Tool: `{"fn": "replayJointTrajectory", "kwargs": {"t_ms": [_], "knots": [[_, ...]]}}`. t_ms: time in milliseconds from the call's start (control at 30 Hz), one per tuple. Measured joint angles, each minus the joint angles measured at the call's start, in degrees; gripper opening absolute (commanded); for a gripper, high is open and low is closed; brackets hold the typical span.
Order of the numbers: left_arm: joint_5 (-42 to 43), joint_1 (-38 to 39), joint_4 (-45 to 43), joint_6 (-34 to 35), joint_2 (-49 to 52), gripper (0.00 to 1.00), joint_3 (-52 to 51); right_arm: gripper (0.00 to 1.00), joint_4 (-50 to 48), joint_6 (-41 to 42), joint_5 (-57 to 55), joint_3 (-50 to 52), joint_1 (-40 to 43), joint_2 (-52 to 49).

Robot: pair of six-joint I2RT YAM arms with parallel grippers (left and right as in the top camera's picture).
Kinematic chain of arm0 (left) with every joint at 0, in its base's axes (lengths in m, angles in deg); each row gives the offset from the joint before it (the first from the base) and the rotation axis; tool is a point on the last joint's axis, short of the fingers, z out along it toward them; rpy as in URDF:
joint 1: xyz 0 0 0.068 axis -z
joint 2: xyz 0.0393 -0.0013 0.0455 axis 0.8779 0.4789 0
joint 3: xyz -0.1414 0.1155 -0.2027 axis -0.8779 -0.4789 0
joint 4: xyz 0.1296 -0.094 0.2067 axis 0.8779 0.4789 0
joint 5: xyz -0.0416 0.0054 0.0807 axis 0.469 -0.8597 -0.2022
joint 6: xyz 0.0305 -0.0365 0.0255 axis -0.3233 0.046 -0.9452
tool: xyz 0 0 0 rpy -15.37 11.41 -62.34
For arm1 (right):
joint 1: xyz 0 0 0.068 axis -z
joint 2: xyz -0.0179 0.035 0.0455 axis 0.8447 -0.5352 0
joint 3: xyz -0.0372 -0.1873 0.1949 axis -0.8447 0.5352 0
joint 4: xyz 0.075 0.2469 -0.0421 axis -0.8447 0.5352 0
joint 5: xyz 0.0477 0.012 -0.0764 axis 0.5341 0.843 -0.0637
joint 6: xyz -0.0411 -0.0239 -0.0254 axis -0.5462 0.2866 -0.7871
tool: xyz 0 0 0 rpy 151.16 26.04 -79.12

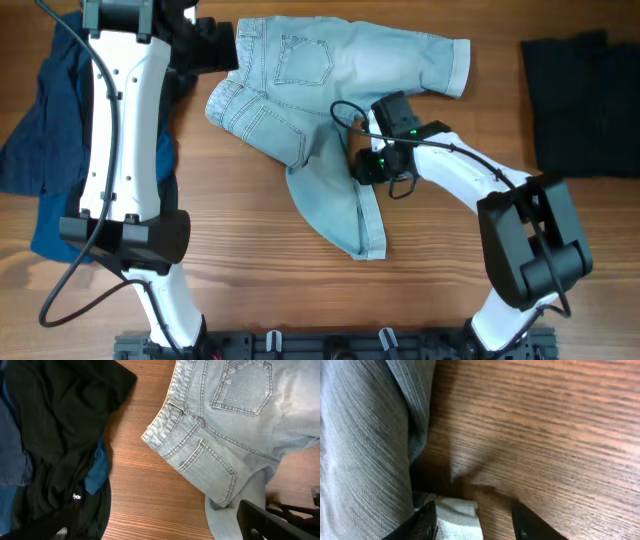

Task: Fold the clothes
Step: 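Grasp the hanging jeans leg with the right gripper and drag it right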

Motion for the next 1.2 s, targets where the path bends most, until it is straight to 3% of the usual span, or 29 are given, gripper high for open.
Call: {"fn": "replayJointTrajectory", "kwargs": {"t_ms": [333, 767, 1000, 1200], "knots": [[0.31, 0.0, 0.0, -0.02, 0.0, 1.0, 0.0, 0.05, -4.24, 0.15, 2.62, 1.62, 0.0, 0.0], [0.31, 0.0, -0.04, -0.02, 0.0, 1.0, 0.0, 0.04, -0.35, 0.33, 4.11, 0.68, 2.93, 0.0], [0.33, 0.0, -0.37, -0.02, 0.0, 1.0, 0.0, 0.04, 10.67, -0.02, 4.11, -9.66, 14.6, 0.35], [0.33, 0.0, -1.11, 0.0, 0.0, 1.0, 0.0, 0.04, 13.79, -2.08, 2.58, -17.35, 25.11, 1.64]]}}
